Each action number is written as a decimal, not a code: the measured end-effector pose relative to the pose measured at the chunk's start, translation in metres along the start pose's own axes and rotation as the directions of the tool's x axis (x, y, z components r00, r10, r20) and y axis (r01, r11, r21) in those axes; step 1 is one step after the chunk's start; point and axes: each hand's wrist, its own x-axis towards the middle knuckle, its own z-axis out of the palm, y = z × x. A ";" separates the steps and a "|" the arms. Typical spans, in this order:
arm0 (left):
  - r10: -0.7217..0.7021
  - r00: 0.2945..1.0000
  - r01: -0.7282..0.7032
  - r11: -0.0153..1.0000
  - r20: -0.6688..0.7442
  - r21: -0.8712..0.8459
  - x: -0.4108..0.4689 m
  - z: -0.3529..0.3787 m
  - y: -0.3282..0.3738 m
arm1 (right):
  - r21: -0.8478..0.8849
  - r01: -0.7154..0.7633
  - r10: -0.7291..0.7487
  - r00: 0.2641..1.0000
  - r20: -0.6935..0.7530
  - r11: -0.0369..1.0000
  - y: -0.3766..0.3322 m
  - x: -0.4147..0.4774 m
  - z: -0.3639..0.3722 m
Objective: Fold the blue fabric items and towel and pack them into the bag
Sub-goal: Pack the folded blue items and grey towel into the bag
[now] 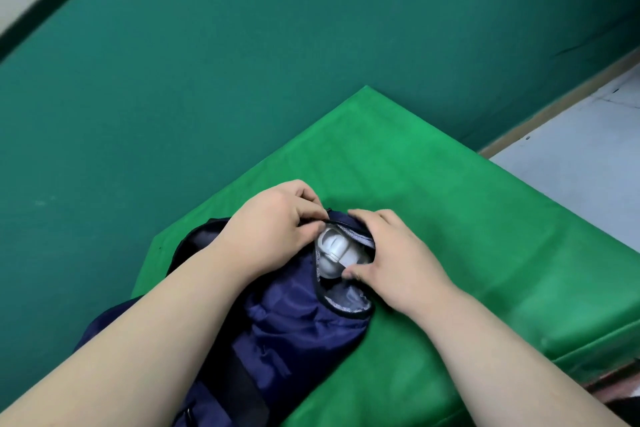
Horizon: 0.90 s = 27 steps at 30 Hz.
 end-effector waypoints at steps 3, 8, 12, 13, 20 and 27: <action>-0.020 0.999 0.020 1.000 0.026 0.021 0.002 0.004 -0.007 | -0.067 0.009 -0.008 1.000 0.010 0.998 -0.002 -0.001 0.001; -0.063 0.998 0.062 0.997 0.023 0.040 0.000 0.002 -0.008 | -0.029 0.084 -0.084 0.996 0.023 0.996 -0.007 -0.001 -0.008; -0.086 0.996 0.086 0.996 0.012 0.015 0.000 0.000 -0.007 | 0.107 0.060 -0.062 0.998 0.009 0.992 -0.014 0.002 -0.009; -0.089 0.996 0.089 0.996 0.009 0.003 0.000 0.000 -0.007 | 0.115 0.043 -0.042 0.999 -0.012 0.992 -0.015 0.004 -0.009; -0.145 0.989 0.145 0.980 0.009 -0.137 -0.002 0.001 -0.007 | 0.002 0.008 -0.007 0.998 -0.067 1.000 -0.029 0.009 -0.003; -0.168 0.986 0.168 0.961 0.015 -0.218 -0.008 0.000 -0.009 | 0.021 0.000 0.002 0.996 -0.090 1.000 -0.043 0.010 0.001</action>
